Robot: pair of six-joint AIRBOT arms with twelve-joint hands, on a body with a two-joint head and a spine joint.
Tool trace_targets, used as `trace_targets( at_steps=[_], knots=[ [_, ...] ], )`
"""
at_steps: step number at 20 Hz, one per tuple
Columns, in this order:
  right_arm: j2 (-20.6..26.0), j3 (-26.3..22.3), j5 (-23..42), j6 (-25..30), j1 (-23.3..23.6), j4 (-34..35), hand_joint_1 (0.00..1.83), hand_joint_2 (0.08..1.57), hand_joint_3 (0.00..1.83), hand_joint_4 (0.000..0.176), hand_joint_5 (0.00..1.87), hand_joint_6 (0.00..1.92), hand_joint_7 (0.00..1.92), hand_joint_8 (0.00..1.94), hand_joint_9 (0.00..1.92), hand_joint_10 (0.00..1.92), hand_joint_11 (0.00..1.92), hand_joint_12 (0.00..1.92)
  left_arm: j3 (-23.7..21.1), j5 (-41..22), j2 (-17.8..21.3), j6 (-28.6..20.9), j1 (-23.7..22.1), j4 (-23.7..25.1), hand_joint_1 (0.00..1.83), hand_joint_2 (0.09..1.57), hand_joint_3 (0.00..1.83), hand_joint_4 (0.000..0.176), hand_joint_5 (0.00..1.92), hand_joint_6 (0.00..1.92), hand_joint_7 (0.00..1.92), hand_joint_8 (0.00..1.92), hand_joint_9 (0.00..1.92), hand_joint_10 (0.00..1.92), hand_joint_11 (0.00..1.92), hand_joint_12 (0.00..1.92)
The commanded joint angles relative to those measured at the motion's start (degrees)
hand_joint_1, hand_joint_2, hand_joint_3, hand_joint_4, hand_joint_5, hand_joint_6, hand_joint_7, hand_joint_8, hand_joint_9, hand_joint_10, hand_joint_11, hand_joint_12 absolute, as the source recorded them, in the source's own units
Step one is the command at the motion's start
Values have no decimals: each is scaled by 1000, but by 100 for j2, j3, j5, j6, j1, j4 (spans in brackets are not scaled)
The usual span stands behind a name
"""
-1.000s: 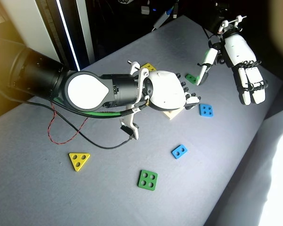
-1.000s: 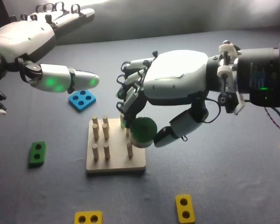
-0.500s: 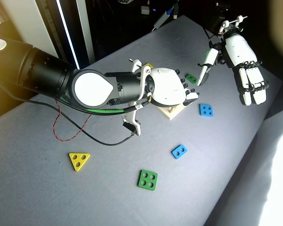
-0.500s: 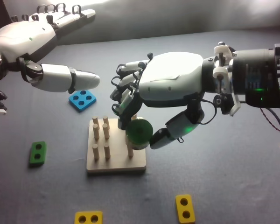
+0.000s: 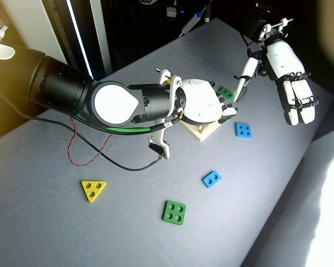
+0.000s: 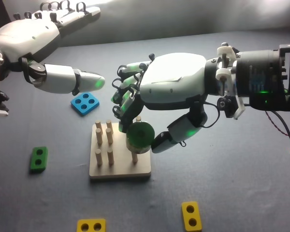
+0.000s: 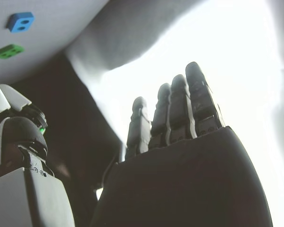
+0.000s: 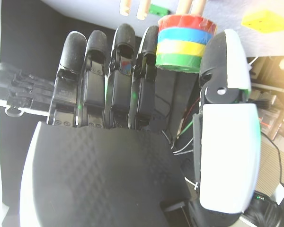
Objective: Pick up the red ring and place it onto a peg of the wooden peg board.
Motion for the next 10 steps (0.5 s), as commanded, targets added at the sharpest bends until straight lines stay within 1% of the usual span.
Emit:
trace_targets(
  at_steps=[1, 2, 4, 7, 8, 9, 10],
  knots=[
    [-51, 14, 396, 17, 81, 267, 1084, 1089, 0, 43, 1030, 922, 671, 3, 334, 296, 0, 1558, 19, -659, -7, -2, -88, 10, 469, 951, 1, 167, 50, 0, 14, 0, 21, 1, 0, 254],
    [-59, 19, 393, 17, 76, 267, 1102, 1088, 0, 0, 1036, 911, 674, 4, 332, 309, 0, 1573, 19, -659, -7, -2, -88, 10, 474, 949, 0, 169, 53, 1, 18, 2, 23, 2, 0, 253],
    [-84, 41, 390, 18, 62, 267, 1119, 1084, 0, 0, 1045, 896, 667, 3, 304, 336, 0, 1540, 20, -659, -7, -2, -90, 11, 480, 948, 0, 174, 51, 0, 10, 0, 20, 0, 0, 254],
    [-109, 60, 388, 18, 49, 267, 1118, 1084, 0, 0, 1044, 897, 670, 4, 297, 368, 0, 1550, 19, -655, -7, -2, -97, 19, 472, 947, 0, 165, 48, 1, 10, 1, 21, 1, 0, 257],
    [-117, 67, 388, 18, 42, 267, 1120, 1083, 0, 0, 1045, 897, 673, 5, 295, 370, 0, 1553, 20, -652, -7, -2, -99, 21, 467, 945, 0, 166, 49, 1, 13, 2, 25, 3, 0, 258],
    [-124, 75, 387, 18, 38, 267, 1118, 1084, 0, 0, 1044, 898, 671, 3, 290, 375, 0, 1543, 20, -649, -7, -2, -101, 26, 476, 948, 0, 158, 55, 3, 23, 6, 33, 6, 0, 262],
    [-139, 95, 380, 19, 28, 267, 1127, 1081, 0, 0, 1050, 886, 675, 5, 287, 385, 0, 1558, 21, -646, -7, -2, -104, 29, 477, 946, 0, 163, 52, 2, 20, 3, 30, 4, 0, 262]
  ],
)
